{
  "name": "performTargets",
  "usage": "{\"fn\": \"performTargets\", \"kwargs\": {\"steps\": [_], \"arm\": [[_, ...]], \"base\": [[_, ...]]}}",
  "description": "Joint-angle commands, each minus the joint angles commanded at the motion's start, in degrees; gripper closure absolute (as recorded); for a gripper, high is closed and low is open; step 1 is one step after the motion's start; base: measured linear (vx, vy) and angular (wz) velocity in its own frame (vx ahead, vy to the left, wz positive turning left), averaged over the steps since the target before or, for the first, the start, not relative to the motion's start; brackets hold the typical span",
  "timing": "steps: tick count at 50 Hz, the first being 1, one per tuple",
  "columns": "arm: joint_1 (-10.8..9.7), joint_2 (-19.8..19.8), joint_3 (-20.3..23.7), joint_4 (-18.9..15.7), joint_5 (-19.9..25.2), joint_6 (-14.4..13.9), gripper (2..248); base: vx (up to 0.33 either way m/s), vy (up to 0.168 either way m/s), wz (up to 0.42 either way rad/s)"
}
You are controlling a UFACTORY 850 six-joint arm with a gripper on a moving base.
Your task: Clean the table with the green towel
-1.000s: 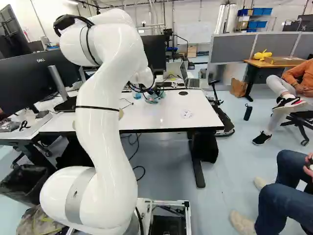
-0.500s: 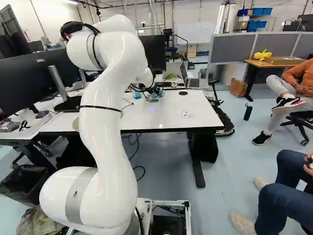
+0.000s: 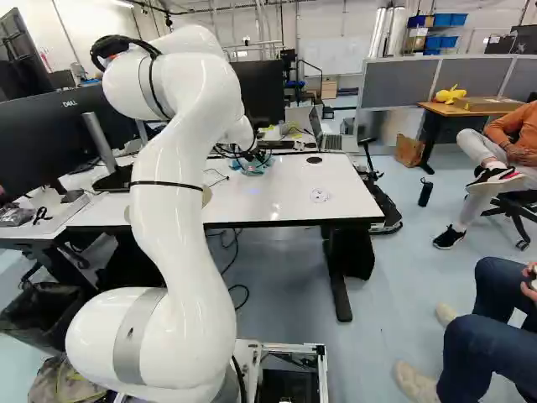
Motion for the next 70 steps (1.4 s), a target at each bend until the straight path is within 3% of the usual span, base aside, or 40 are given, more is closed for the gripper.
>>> {"fn": "performTargets", "kwargs": {"steps": [17, 31, 53, 70], "arm": [[-0.33, 3.80, 5.34, 0.00, 0.00, 0.00, 197], [-2.20, 4.27, 6.00, -0.01, -0.77, 0.00, 197], [-4.69, 1.08, 1.54, -0.01, -0.77, 0.00, 197], [-3.90, -2.11, -3.00, -0.01, -0.77, 0.00, 197]], "base": [[0.000, 0.000, 0.000], [0.000, 0.000, 0.000], [0.000, 0.000, 0.000], [0.000, 0.000, 0.000]]}}
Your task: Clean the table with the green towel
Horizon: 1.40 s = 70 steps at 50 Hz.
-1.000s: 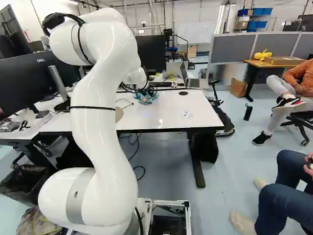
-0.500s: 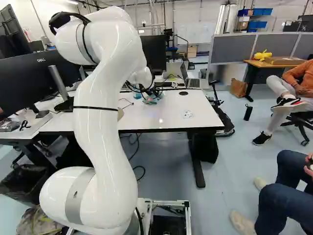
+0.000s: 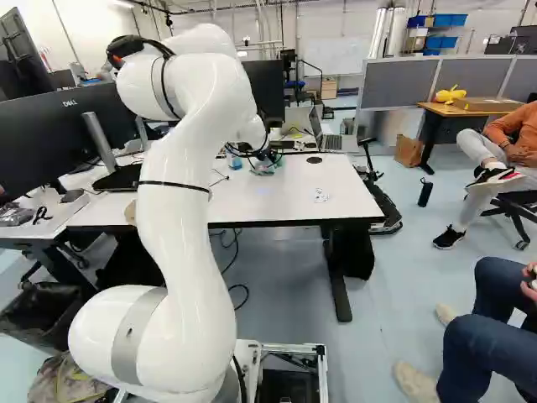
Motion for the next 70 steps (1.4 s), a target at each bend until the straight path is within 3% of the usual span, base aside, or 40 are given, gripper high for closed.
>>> {"fn": "performTargets", "kwargs": {"steps": [19, 39, 53, 70], "arm": [[2.51, 0.82, 1.17, 0.00, 0.00, 0.00, 197], [3.70, 4.94, 7.00, 0.00, 0.00, 0.00, 197], [3.36, 8.08, 11.37, 0.00, 0.00, 0.00, 197], [1.04, 8.68, 12.20, 0.00, 0.00, 0.00, 197]], "base": [[0.000, 0.000, 0.000], [0.000, 0.000, 0.000], [0.000, 0.000, 0.000], [0.000, 0.000, 0.000]]}}
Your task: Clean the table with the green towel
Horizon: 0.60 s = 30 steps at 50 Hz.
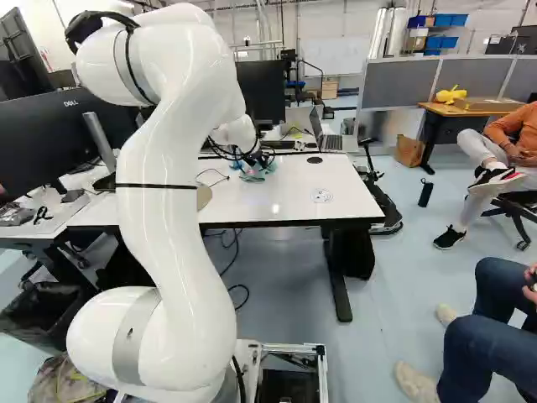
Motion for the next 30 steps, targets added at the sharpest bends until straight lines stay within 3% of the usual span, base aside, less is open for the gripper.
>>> {"fn": "performTargets", "kwargs": {"steps": [18, 30], "arm": [[-2.62, -1.11, -1.53, 0.00, 0.00, 0.00, 197], [-2.74, -1.17, -1.69, 0.00, 0.00, 0.00, 197]], "base": [[0.000, 0.000, 0.000], [0.000, 0.000, 0.000]]}}
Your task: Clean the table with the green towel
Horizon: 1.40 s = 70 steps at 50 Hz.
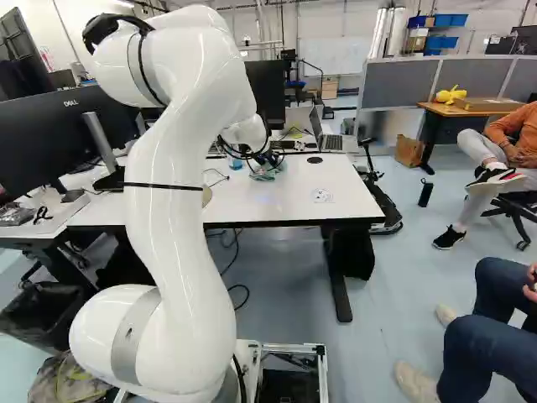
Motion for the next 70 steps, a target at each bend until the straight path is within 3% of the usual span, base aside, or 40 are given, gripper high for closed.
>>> {"fn": "performTargets", "kwargs": {"steps": [23, 59, 70], "arm": [[0.38, 3.15, 1.23, 0.00, -2.30, 0.00, 197], [4.29, 15.00, 11.11, 0.00, -13.56, 0.00, 197], [4.31, 15.31, 11.18, 0.00, -13.85, 0.00, 197]], "base": [[0.000, 0.000, 0.000], [0.000, 0.000, 0.000], [0.000, 0.000, 0.000]]}}
